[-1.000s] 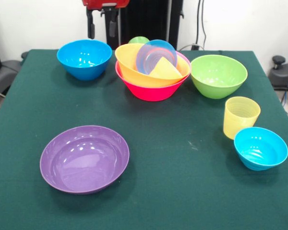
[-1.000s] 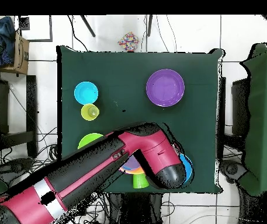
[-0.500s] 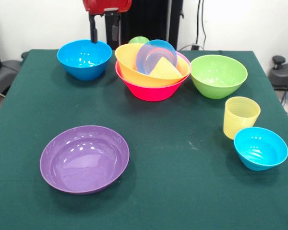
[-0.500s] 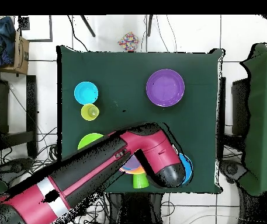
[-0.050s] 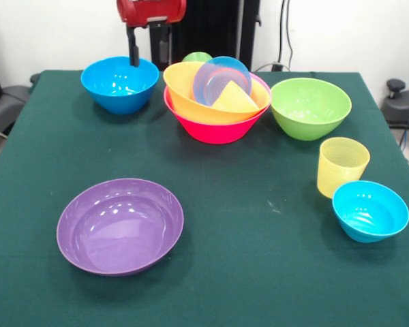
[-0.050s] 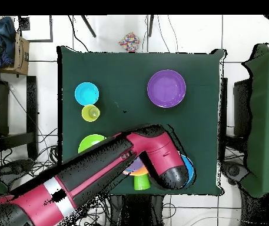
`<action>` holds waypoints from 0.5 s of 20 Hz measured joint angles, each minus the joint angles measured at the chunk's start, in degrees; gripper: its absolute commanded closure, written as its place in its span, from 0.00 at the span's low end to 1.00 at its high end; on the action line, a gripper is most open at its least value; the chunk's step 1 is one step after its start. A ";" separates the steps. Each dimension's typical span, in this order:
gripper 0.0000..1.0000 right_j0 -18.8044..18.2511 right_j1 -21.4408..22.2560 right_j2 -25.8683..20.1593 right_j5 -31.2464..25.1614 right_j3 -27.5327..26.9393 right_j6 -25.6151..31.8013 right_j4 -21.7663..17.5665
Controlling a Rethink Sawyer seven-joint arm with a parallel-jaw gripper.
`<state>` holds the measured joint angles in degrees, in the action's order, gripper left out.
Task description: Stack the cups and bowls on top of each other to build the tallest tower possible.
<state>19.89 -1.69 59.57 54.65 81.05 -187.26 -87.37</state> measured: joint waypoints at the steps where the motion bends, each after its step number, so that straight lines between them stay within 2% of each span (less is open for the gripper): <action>1: 0.00 -0.11 0.07 -0.10 -0.07 0.04 0.11 0.03; 10: 0.00 -1.90 0.79 -1.94 -2.36 0.46 2.99 0.17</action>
<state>17.99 -0.90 57.63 52.29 81.51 -184.27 -87.20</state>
